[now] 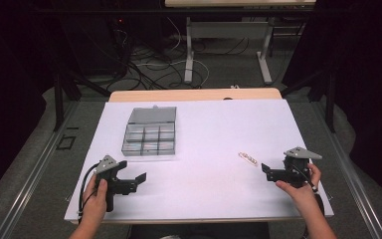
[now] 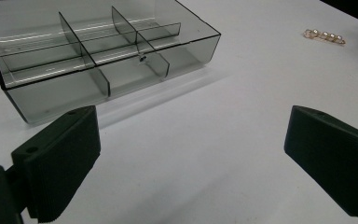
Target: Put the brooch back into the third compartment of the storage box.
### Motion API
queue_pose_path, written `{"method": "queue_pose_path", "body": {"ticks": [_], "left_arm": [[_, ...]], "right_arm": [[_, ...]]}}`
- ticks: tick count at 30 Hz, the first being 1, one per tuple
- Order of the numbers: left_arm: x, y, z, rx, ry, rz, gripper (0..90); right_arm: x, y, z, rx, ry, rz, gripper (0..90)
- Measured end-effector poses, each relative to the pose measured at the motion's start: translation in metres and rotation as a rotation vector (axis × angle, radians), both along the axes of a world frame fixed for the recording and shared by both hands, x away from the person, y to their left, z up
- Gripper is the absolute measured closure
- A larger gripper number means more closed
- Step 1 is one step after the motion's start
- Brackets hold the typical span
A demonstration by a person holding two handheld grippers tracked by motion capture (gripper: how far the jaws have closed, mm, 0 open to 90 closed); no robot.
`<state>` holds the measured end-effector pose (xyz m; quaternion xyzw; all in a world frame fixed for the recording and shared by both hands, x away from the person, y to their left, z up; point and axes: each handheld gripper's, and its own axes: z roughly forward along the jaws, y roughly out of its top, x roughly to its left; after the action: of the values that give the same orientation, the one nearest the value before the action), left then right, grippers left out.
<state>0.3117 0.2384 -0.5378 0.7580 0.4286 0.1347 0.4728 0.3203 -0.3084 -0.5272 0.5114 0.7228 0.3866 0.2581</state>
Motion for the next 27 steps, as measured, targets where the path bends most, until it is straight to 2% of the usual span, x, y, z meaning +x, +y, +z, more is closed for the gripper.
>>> {"method": "queue_pose_path", "body": {"ticks": [3,9,13,16,19,24,27], "left_arm": [[0.0,0.0,0.0,0.007,-0.005,-0.002,4.0],[-0.001,-0.001,0.0,0.0,-0.002,0.0,4.0],[-0.001,-0.001,0.0,0.001,0.001,0.0,4.1],[-0.001,-0.001,0.0,0.003,0.0,0.003,4.2],[-0.003,-0.001,0.0,0.01,-0.006,0.0,4.2],[-0.002,-0.001,0.0,0.01,-0.006,-0.003,4.2],[-0.003,-0.002,0.0,0.0,-0.005,0.002,4.2]], "right_arm": [[-0.002,0.002,0.002,-0.007,-0.007,0.008,0.0],[-0.003,0.008,0.006,-0.056,-0.007,0.036,0.0],[-0.002,0.012,0.008,-0.058,0.017,0.065,0.1],[0.0,0.015,0.01,-0.073,0.013,0.078,4.7],[0.002,0.016,0.013,-0.074,0.011,0.099,13.2],[0.005,0.019,0.017,-0.084,0.023,0.126,15.5],[0.008,0.02,0.02,-0.083,0.034,0.139,22.4]]}}
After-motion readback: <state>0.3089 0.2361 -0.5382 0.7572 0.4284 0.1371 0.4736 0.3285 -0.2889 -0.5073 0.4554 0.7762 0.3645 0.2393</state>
